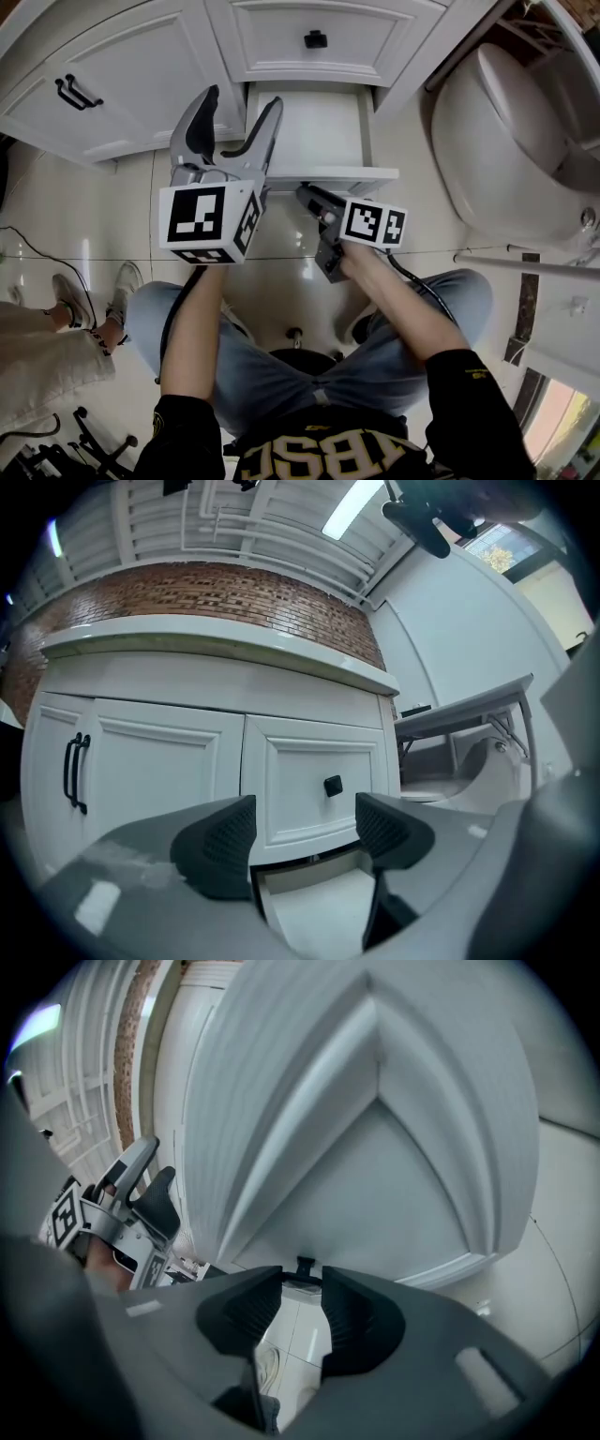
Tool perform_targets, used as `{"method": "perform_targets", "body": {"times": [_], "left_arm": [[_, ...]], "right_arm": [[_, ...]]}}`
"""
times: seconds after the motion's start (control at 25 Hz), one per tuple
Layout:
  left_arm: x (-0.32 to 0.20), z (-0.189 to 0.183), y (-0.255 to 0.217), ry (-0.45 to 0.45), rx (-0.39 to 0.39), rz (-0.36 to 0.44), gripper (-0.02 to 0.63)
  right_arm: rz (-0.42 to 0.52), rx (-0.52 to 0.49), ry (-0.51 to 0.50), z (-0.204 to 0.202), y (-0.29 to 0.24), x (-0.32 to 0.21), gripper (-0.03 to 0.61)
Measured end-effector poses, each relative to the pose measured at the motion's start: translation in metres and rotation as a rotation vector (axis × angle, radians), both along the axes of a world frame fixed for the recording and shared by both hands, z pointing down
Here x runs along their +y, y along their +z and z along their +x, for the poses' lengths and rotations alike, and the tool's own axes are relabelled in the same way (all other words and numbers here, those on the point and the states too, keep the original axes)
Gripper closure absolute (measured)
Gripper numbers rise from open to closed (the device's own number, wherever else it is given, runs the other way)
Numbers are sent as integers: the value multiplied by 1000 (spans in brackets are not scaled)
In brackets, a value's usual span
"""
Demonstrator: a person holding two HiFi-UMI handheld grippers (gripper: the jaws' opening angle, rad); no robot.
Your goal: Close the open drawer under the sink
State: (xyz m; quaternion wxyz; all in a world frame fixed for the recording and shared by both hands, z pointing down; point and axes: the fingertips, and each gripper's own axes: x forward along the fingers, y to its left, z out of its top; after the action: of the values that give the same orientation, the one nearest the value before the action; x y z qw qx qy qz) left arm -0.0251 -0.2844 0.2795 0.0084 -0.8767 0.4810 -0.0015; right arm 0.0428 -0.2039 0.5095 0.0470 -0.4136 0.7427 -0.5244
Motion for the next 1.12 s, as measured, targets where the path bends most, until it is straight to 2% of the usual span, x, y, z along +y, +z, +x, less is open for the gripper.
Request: {"method": "perform_targets", "body": {"times": [0.24,0.4,0.56,0.8,0.92,1.12], "left_arm": [[-27,-6,9,-49,35,-35,279],[-31,-9,9,-51,17,-20,279],[-37,-26,20,-85,-11,-40,279],[-44,-47,23,-118,-35,-50,279],[-42,-57,19,-128,-53,-41,279],[-33,-72,13,-128,-76,-29,279]], "right_arm": [[4,-12,76,9,-1,-42,442],[8,-20,133,18,-2,-74,439],[16,-53,169,22,1,-108,432],[84,-61,272,36,-1,-174,432],[70,1,295,35,-2,-179,431],[15,-21,277,34,-2,-179,434]]}}
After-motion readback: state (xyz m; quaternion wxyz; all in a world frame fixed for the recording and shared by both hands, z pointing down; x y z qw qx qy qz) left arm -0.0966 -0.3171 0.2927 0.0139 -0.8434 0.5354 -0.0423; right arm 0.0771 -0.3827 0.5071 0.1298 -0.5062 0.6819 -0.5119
